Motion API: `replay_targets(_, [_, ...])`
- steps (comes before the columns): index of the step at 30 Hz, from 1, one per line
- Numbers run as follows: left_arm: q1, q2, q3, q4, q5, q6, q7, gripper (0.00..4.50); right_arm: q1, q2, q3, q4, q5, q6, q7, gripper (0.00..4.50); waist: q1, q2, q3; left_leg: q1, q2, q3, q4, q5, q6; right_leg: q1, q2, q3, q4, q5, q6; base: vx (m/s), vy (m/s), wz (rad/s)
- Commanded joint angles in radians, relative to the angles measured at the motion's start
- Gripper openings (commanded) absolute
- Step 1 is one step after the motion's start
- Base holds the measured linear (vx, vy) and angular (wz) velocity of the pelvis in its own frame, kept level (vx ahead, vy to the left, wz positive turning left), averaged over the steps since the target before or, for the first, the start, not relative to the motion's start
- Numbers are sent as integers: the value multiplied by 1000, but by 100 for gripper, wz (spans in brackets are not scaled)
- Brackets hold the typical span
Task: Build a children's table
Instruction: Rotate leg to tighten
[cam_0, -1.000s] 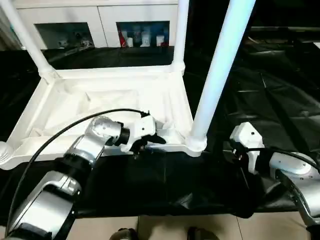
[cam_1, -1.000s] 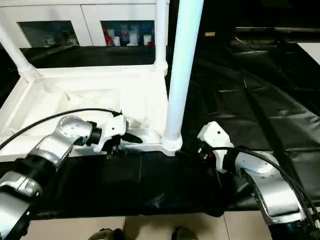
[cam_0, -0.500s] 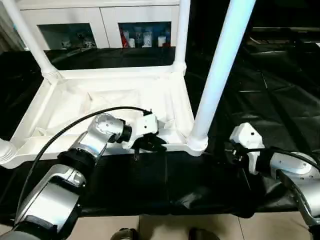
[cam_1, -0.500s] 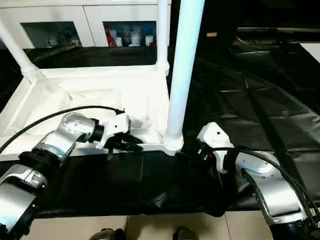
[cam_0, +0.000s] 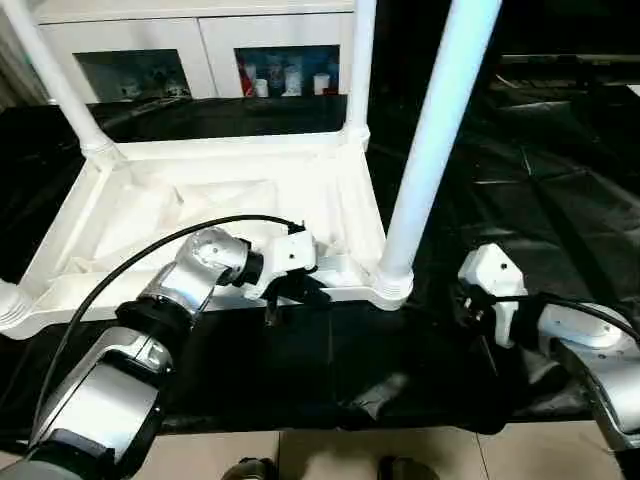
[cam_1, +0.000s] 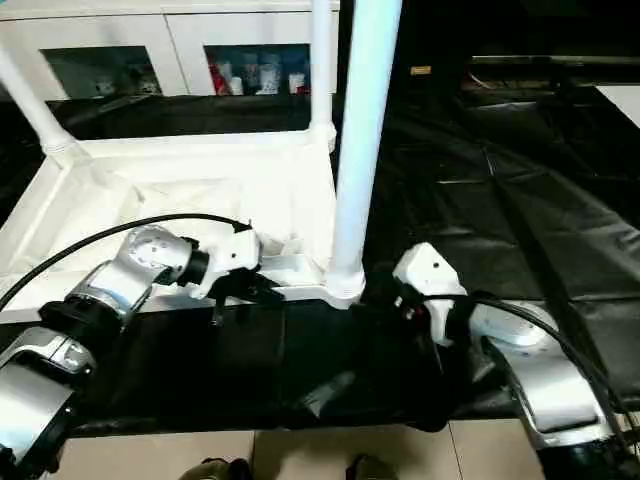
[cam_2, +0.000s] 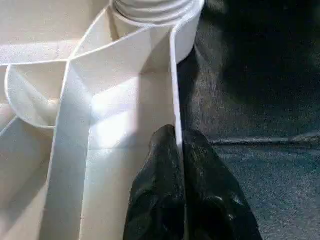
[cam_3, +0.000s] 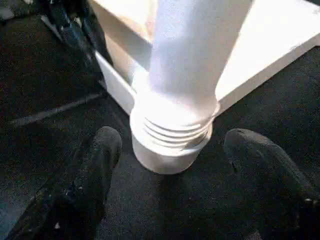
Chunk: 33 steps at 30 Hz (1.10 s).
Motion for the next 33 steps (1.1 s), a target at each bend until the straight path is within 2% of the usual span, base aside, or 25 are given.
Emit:
replay_targets(1, [88,27,35,-55,-62,73,-20,1,0,-2,-14,-12,9,5,2,373,4,-19,-61,9,20,-16,-76,-344,45,50,-29,16,-83,-378,-189,0,0,0])
replay_targets(2, [118,39,41,-91,-71,93,-18,1,0,1,-9,-8,5,-2,2,373,2,-20,-61,6,22,-16,-78,-322,50,53,-31,16,-80,-343,-201,0,0,0])
replay_targets(3, [147,51,45,-130,-80,115,-17,1,-1,7,-7,-4,5,-8,0,373,-3,-25,-57,5,22,-14,-78,-317,56,52,-28,16,-81,-335,-202,0,0,0])
replay_targets(4, [194,69,47,-194,-90,147,-16,1,-7,24,-7,1,11,-10,-6,373,-5,-21,-60,11,23,-11,-76,-300,67,50,-28,17,-80,-320,-207,0,0,0])
replay_targets(5, [194,69,47,-194,-90,147,-16,1,-7,24,-7,1,11,-10,-6,373,-8,-20,-59,8,22,-11,-76,-289,71,52,-28,16,-79,-309,-208,60,-27,0])
replay_targets(6, [223,76,50,-237,-95,170,-5,1,-11,36,-5,6,21,-6,-5,373,-10,-26,-56,10,22,-9,-78,-279,78,49,-25,16,-83,-308,-205,0,0,0])
replay_targets(7, [240,78,52,-265,-98,184,3,0,-14,40,-1,8,24,-6,-2,398,-12,-25,-57,8,22,-10,-77,-269,80,52,-26,16,-79,-293,-208,0,0,0])
replay_targets(8, [260,79,52,-299,-100,198,10,0,-18,45,5,11,24,-9,1,405,-13,-28,-54,7,21,-10,-78,-253,88,50,-25,15,-80,-295,-203,0,0,0])
replay_targets(10, [292,79,50,-352,-99,216,15,0,-25,54,17,19,28,-11,4,418,-18,-24,-56,8,22,-9,-78,-226,97,52,-24,15,-78,-258,-212,0,0,0])
replay_targets(11, [306,80,42,-372,-89,219,16,0,-33,62,29,23,26,-16,3,431,-19,-31,-55,9,23,-8,-77,-215,105,52,-23,16,-75,-236,-217,51,-1,0])
replay_targets(12, [312,80,37,-381,-82,219,16,0,-38,66,37,24,23,-18,3,431,-21,-27,-52,7,23,-9,-80,-209,109,53,-23,14,-76,-232,-219,0,0,0])
replay_targets(13, [313,81,29,-381,-69,215,16,0,-44,68,45,28,21,-21,6,448,-24,-34,-50,8,23,-8,-80,-217,108,51,-22,14,-78,-244,-216,0,0,0])
replay_targets(14, [312,82,27,-381,-67,215,17,0,-45,68,46,28,20,-22,6,448,-25,-32,-49,7,23,-9,-81,-223,106,51,-23,14,-76,-256,-214,0,0,0])
replay_targets(16, [307,91,5,-383,-28,207,28,0,-62,68,70,38,9,-41,25,448,-27,-29,-46,14,26,-7,-82,-253,98,45,-24,16,-83,-297,-207,0,0,0])
replay_targets(18, [304,96,0,-396,-20,218,37,0,-74,74,80,48,4,-49,34,448,-24,-25,-48,16,27,-8,-82,-259,90,45,-26,17,-81,-301,-204,0,0,0])
replay_targets(20, [300,97,-2,-397,-18,220,40,0,-81,78,84,54,0,-52,35,448,-22,-28,-48,16,26,-7,-83,-251,85,46,-24,18,-79,-281,-205,0,0,0])
replay_targets(21, [294,95,-3,-393,-17,218,43,0,-89,85,89,62,-4,-55,33,448,-20,-26,-52,17,26,-7,-82,-244,85,48,-25,18,-78,-270,-208,0,0,0])
replay_targets(24, [292,95,1,-415,-13,236,48,0,-112,105,98,86,-15,-61,29,448,-20,-27,-53,14,26,-6,-80,-223,89,50,-25,17,-73,-222,-228,0,0,0])
replay_targets(25, [293,93,3,-428,-10,246,55,0,-127,116,104,107,-19,-64,28,448,-19,-29,-58,16,24,-5,-77,-217,92,52,-24,18,-72,-210,-234,0,0,0])
replay_targets(27, [293,93,4,-430,-8,248,56,0,-130,117,106,113,-17,-65,28,448,-18,-26,-57,16,26,-5,-77,-204,96,52,-25,17,-70,-190,-243,0,0,0])
replay_targets(28, [291,93,6,-427,-6,245,57,0,-135,115,112,121,-16,-66,33,421,-17,-27,-57,16,25,-4,-76,-201,99,53,-24,18,-69,-181,-246,0,0,0])
replay_targets(31, [290,95,8,-423,-4,241,61,0,-142,113,119,135,-11,-68,45,396,-16,-27,-58,16,25,-4,-75,-199,100,55,-24,17,-68,-170,-251,0,0,0])
replay_targets(32, [290,95,8,-423,-4,241,61,0,-142,113,119,135,-11,-68,45,396,-16,-36,-63,15,25,-5,-73,-189,104,59,-26,18,-63,-163,-253,0,0,0])
replay_targets(33, [290,95,8,-423,-4,241,61,0,-142,113,119,135,-11,-68,45,374,-15,-33,-62,15,25,-5,-74,-191,106,57,-26,17,-65,-169,-251,0,0,0])
